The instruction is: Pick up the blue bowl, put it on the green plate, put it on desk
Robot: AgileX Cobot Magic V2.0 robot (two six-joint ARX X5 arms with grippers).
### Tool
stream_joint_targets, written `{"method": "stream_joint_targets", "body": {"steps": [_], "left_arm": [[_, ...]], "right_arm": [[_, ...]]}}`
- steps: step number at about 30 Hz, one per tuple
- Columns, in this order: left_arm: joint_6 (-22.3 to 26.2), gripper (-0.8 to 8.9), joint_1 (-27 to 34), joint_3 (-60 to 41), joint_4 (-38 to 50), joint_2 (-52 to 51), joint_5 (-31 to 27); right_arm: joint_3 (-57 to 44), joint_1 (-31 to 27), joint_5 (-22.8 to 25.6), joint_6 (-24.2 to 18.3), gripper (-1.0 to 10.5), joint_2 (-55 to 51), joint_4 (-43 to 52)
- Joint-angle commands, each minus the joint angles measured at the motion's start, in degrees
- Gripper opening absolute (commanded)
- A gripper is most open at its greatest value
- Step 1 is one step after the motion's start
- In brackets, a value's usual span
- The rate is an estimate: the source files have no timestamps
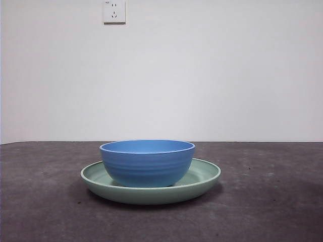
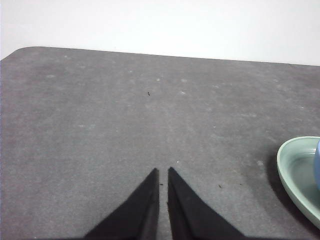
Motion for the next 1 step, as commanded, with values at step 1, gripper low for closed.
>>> {"method": "stream_joint_targets", "body": {"steps": [1], "left_arm": [[-0.11, 0.29, 0.15, -1.16, -0.44, -0.07, -0.33]], "right_arm": [[-0.31, 0.00, 0.20, -0.44, 0.3, -0.15, 0.72]]}}
